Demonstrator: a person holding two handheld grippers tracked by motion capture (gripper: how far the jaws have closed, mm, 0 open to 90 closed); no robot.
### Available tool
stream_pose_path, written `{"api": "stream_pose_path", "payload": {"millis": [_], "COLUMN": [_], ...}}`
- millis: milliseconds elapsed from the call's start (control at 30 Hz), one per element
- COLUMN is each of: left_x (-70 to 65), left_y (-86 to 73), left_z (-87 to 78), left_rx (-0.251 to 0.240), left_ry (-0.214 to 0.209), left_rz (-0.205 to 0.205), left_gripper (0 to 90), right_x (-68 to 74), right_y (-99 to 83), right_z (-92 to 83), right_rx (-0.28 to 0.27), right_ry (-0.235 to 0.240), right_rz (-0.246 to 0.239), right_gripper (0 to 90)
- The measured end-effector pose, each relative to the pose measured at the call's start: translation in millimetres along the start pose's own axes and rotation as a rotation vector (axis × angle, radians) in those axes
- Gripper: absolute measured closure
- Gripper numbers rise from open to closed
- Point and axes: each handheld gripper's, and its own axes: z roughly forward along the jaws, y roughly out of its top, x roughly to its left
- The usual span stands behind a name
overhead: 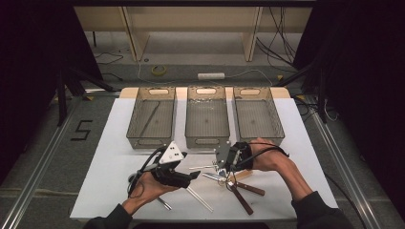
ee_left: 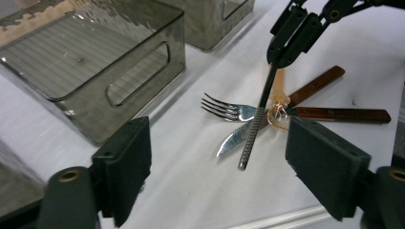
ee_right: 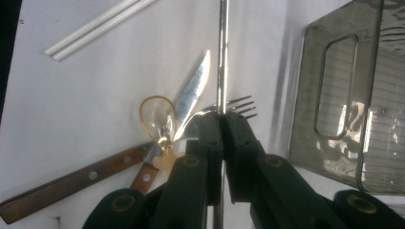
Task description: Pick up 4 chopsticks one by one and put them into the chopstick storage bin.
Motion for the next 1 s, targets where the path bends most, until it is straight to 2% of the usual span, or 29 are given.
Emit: {"api": "stream_pose_path", "payload": {"millis": [300,500,667,733,900,1000], "left_x": [-10.9,-15.9,-17.4,-17.7,-19.6,-19.6], "left_y": [2.8,3.3,2.4,2.7,2.3,2.8], "left_z": [5.6,5.8,6.5,6.2,7.5,7.1], "left_rx": [0.018,0.022,0.032,0.04,0.043,0.044], "left_ry": [-0.022,-0.041,-0.045,-0.049,-0.055,-0.059], "left_rz": [0.087,0.125,0.145,0.162,0.172,0.18], "left_gripper": [41.9,54.0,62.8,65.8,71.8,75.5], "right_x": [2.3,3.2,3.1,3.6,3.5,5.3], "right_y": [7.3,12.6,17.2,18.2,18.9,19.7], "right_z": [1.6,2.4,3.1,3.3,3.0,3.0], "right_rx": [-0.002,-0.001,0.0,-0.011,-0.008,-0.007], "right_ry": [-0.001,0.004,0.004,0.007,0.009,0.012], "right_rz": [-0.019,-0.033,-0.053,-0.044,-0.061,-0.047], "right_gripper": [87.0,87.1,87.0,87.0,87.0,87.0]}}
